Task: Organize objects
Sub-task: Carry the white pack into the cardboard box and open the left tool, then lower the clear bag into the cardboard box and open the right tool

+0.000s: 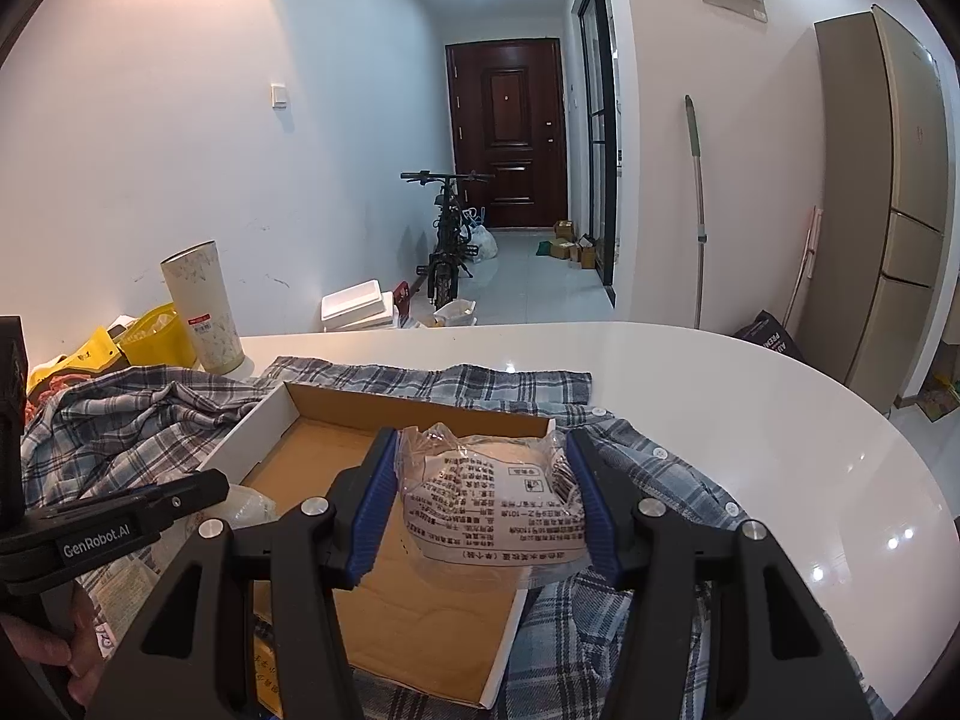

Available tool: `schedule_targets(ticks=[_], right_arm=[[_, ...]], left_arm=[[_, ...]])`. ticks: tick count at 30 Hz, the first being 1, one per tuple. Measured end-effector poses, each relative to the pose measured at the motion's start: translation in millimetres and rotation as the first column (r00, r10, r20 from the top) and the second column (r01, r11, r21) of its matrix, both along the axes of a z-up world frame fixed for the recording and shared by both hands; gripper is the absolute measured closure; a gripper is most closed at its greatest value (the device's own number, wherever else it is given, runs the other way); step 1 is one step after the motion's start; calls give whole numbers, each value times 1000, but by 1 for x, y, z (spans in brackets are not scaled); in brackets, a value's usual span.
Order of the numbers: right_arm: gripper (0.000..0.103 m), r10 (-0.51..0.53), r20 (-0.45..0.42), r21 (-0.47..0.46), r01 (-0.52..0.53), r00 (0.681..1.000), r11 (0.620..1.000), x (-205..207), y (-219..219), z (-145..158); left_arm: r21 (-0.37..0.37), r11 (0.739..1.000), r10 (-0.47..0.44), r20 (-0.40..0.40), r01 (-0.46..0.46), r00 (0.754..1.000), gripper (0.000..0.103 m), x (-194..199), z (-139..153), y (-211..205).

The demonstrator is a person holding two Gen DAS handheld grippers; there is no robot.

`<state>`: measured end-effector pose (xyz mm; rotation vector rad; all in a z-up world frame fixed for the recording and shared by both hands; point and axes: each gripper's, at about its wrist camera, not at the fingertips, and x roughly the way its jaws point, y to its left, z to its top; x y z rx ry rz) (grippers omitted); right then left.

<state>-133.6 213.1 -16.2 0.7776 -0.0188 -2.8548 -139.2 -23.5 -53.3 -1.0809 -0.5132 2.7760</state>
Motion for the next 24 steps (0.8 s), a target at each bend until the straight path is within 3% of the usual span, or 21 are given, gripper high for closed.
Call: schedule_targets(ticks=[3, 9, 11, 13, 24], right_arm=[[49, 10, 11, -20, -10, 1000, 1000, 0, 1, 0], [49, 27, 17, -49, -26, 999, 998, 3, 2, 3], [49, 32, 17, -52, -31, 999, 998, 3, 2, 3], [49, 34, 18, -54, -33, 999, 998, 3, 2, 3], [49, 69, 73, -52, -66, 995, 996, -4, -6, -9]], left_arm=[[-19, 1000, 19, -74, -20, 997, 32, 10, 12, -3], [-84, 995, 41, -176, -56, 984, 27, 27, 34, -5], [-104, 992, 43, -208, -66, 977, 18, 32, 40, -5], [-118, 990, 50, -235, -79, 971, 16, 36, 45, -5], [-76, 993, 79, -182, -94, 980, 16, 32, 34, -10]])
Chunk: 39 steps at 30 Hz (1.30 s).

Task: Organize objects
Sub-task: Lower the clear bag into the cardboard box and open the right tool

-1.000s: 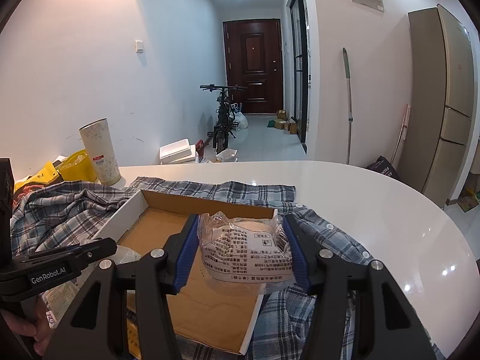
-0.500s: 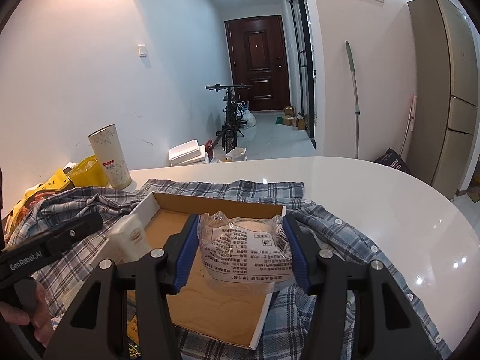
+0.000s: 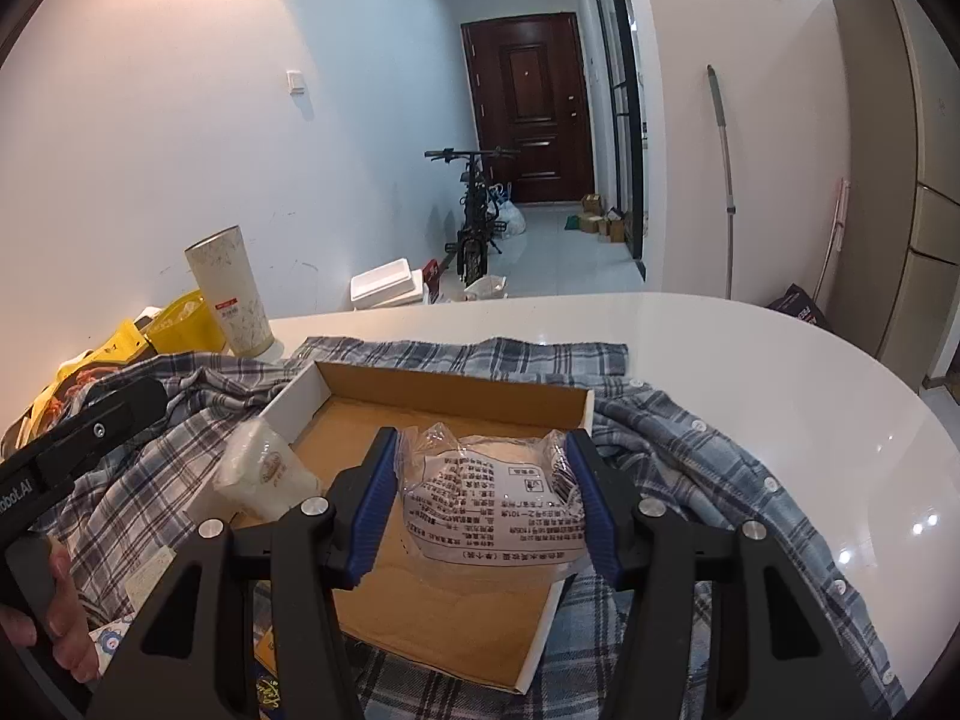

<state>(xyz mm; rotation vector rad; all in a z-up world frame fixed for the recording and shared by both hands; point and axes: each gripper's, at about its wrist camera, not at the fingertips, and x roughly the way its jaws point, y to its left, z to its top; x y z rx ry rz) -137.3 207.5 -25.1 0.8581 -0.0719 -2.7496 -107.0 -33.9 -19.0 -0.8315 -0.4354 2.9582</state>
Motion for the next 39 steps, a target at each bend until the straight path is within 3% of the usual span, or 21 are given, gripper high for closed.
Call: schedule_targets(ticks=[7, 14, 32, 35, 39], right_arm=[[49, 38, 66, 5, -38, 997, 999, -5, -10, -16], [48, 42, 65, 51, -46, 997, 998, -5, -15, -21], [48, 89, 94, 31, -93, 992, 995, -6, -22, -27], [44, 85, 80, 37, -88, 993, 995, -5, -21, -25], [39, 70, 19, 52, -71, 997, 996, 1, -20, -12]], left_arm=[[-15, 1000, 4, 9, -4, 1000, 16, -2, -5, 2], [-17, 1000, 8, 12, -8, 1000, 16, -2, -6, 2], [-22, 1000, 21, 23, -20, 1000, 16, -2, -6, 0], [-31, 999, 25, 23, -24, 999, 16, 1, 1, 0], [-46, 999, 19, -42, -21, 999, 16, 21, 26, -4]])
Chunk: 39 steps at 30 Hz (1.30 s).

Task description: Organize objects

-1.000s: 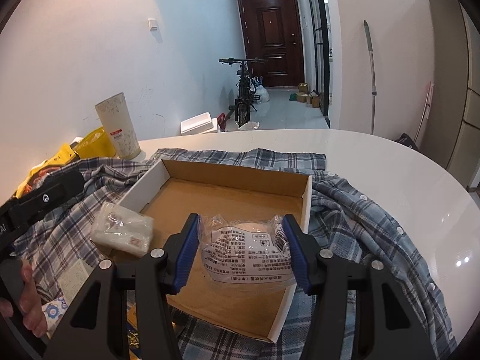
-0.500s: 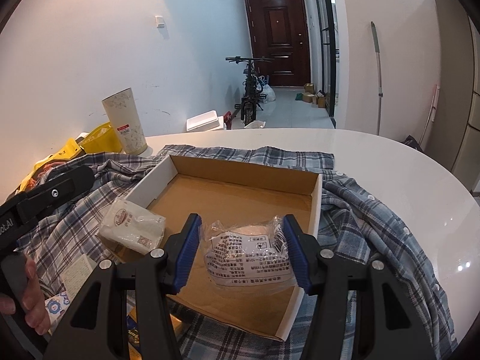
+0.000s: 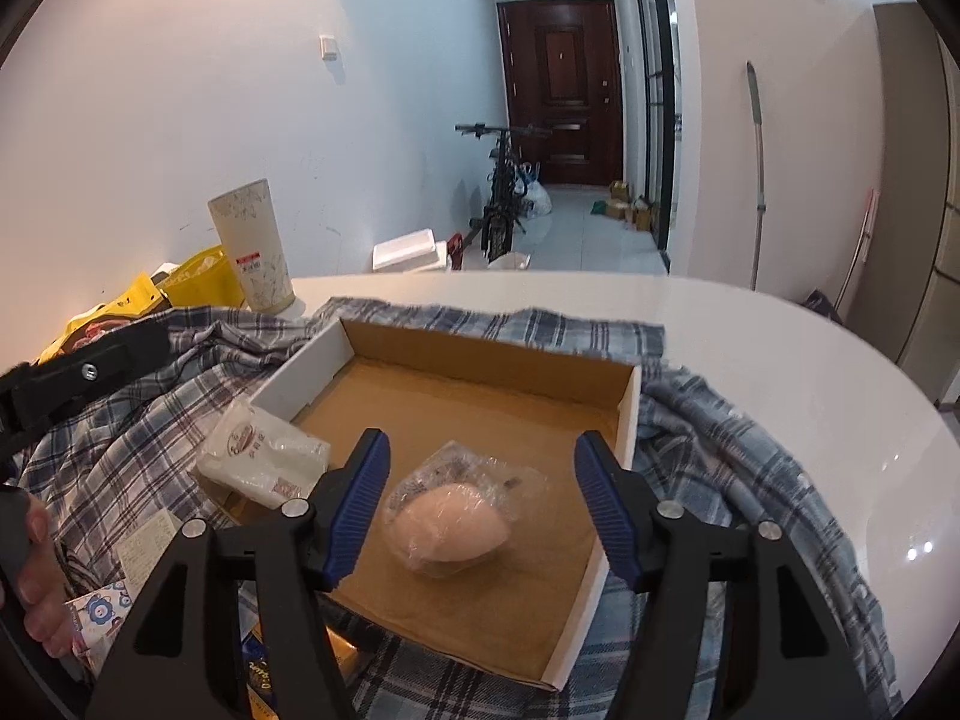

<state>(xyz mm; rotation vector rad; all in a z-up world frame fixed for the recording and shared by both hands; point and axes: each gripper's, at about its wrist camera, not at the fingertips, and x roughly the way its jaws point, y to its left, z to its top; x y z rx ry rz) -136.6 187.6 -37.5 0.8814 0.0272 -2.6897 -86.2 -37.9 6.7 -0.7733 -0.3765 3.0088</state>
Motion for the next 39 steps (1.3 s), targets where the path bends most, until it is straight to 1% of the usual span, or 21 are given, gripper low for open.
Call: schedule_targets(ticks=[2, 4, 7, 11, 13, 14, 15, 17, 18, 19, 23, 26, 28, 31, 33, 36, 39], right_arm=[[39, 3, -28, -5, -3, 1000, 1000, 4, 1, 12], [35, 0, -68, -8, 0, 998, 1000, 10, 1, 24], [31, 6, -131, -28, -10, 991, 1000, 25, 3, 47], [26, 20, -193, -54, -31, 981, 998, 51, 6, 75], [20, 33, -215, -77, -50, 976, 996, 67, 8, 86], [16, 35, -221, -88, -55, 975, 995, 76, 9, 90], [14, 37, -223, -101, -61, 974, 993, 84, 10, 94], [11, 54, -224, -124, -84, 973, 989, 103, 11, 98], [7, 66, -230, -130, -98, 971, 987, 114, 12, 100], [0, 68, -243, -133, -103, 968, 986, 125, 14, 102], [0, 16, -334, -150, -70, 943, 986, 172, 24, 108], [0, -21, -363, -159, -40, 932, 986, 196, 35, 111], [0, -53, -376, -166, -10, 925, 986, 209, 42, 111], [0, -89, -403, -150, 31, 911, 988, 230, 48, 110], [0, -96, -412, -141, 41, 906, 989, 241, 52, 106], [0, -115, -403, -128, 68, 908, 989, 257, 59, 98], [0, -139, -376, -137, 94, 916, 986, 265, 66, 90]], left_arm=[[-30, 1000, -3, -27, 2, 1000, 16, 11, 11, -1], [-78, 997, -6, -60, 1, 998, 16, 27, 21, 1], [-130, 991, -26, -100, 12, 995, 16, 53, 33, 4], [-148, 989, -44, -155, 21, 987, 16, 85, 45, 4], [-153, 988, -50, -187, 22, 981, 16, 103, 50, 5], [-153, 988, -55, -203, 24, 978, 15, 113, 53, 5], [-153, 988, -62, -218, 29, 974, 14, 123, 55, 4], [-156, 987, -68, -233, 32, 970, 8, 136, 56, 4], [-160, 987, -69, -242, 30, 968, 0, 144, 57, 5], [-163, 986, -71, -264, 28, 962, 0, 155, 58, 4], [-205, 979, -70, -307, 5, 949, 0, 187, 60, 8], [-235, 972, -64, -321, -15, 945, 0, 207, 60, 11], [-228, 974, -61, -324, -15, 944, 0, 221, 59, 11], [-201, 980, -62, -322, -4, 945, 0, 242, 55, 9], [-199, 980, -50, -327, -17, 944, 0, 254, 52, 9], [-242, 968, -27, -346, -61, 938, 0, 273, 48, 16], [-264, 961, -17, -368, -86, 930, 0, 282, 47, 21]])
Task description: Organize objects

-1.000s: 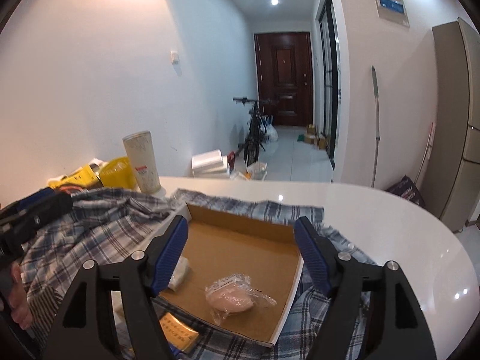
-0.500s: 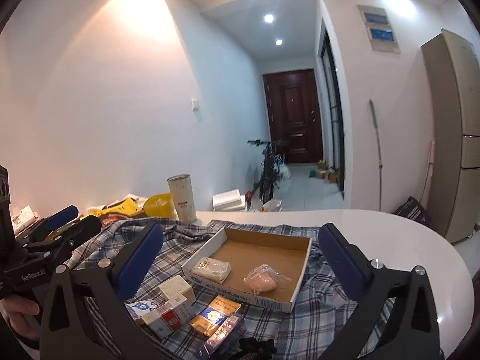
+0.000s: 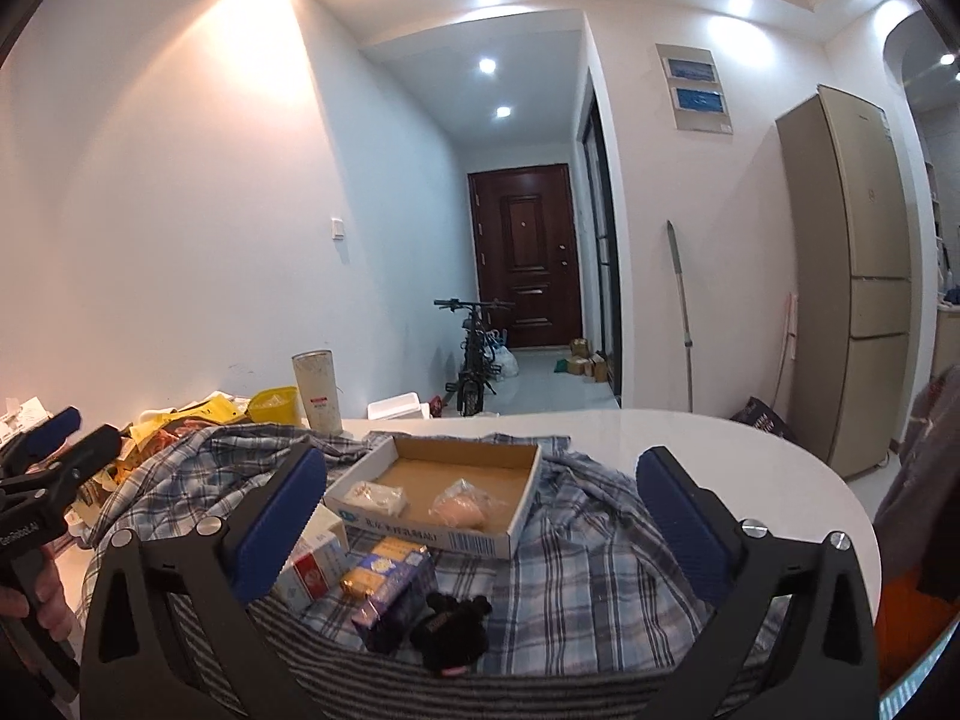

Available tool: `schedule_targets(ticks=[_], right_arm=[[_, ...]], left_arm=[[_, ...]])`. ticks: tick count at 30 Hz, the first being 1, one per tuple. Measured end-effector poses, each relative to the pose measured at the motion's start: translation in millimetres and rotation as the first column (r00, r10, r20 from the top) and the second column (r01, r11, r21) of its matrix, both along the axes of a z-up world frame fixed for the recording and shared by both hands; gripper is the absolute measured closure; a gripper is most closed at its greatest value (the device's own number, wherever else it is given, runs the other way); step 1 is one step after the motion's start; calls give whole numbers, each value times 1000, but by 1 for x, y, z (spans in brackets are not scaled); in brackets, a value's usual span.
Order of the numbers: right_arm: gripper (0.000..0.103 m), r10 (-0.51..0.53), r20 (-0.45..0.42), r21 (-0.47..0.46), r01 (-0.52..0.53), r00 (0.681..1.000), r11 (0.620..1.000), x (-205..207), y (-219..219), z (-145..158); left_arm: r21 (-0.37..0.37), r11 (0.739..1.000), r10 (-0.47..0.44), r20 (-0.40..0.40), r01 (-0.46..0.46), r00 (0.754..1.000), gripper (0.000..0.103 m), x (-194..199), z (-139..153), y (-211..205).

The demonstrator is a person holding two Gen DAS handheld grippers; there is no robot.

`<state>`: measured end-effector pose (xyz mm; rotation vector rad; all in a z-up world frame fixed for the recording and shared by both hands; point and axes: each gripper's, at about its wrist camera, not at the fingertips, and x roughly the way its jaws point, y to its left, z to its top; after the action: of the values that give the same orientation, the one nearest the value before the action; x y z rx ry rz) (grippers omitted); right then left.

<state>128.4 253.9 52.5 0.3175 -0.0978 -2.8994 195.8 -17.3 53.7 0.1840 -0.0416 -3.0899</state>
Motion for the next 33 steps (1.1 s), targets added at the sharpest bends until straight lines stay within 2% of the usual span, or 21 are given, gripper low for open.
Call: schedule_targets(ticks=[7, 12, 15, 21, 26, 30, 33], right_arm=[[0, -58, 74, -5, 59, 996, 998, -6, 9, -10], [0, -26, 110, -1, 26, 994, 1000, -13, 3, -17], [0, -28, 138, 21, 25, 990, 999, -19, -6, -29], [0, -24, 261, 94, 0, 965, 996, -43, -30, -65], [0, -34, 320, 149, -15, 947, 989, -62, -44, -85], [0, -28, 375, 140, -27, 927, 990, -79, -47, -96], [4, -25, 421, 131, -33, 907, 991, -92, -50, -108]], left_arm=[[36, 999, -9, -23, 10, 1000, 0, 6, -4, -1], [56, 998, -27, 3, 27, 1000, 0, -6, -19, -2], [46, 999, -22, 58, 19, 998, 0, -25, -38, 2], [97, 995, -45, 137, 31, 990, 0, -51, -67, -2], [55, 998, 8, 181, -18, 983, 0, -67, -90, -3], [102, 995, -10, 233, -14, 972, 0, -76, -100, -11], [65, 998, 9, 247, -26, 969, 0, -80, -104, -3]])
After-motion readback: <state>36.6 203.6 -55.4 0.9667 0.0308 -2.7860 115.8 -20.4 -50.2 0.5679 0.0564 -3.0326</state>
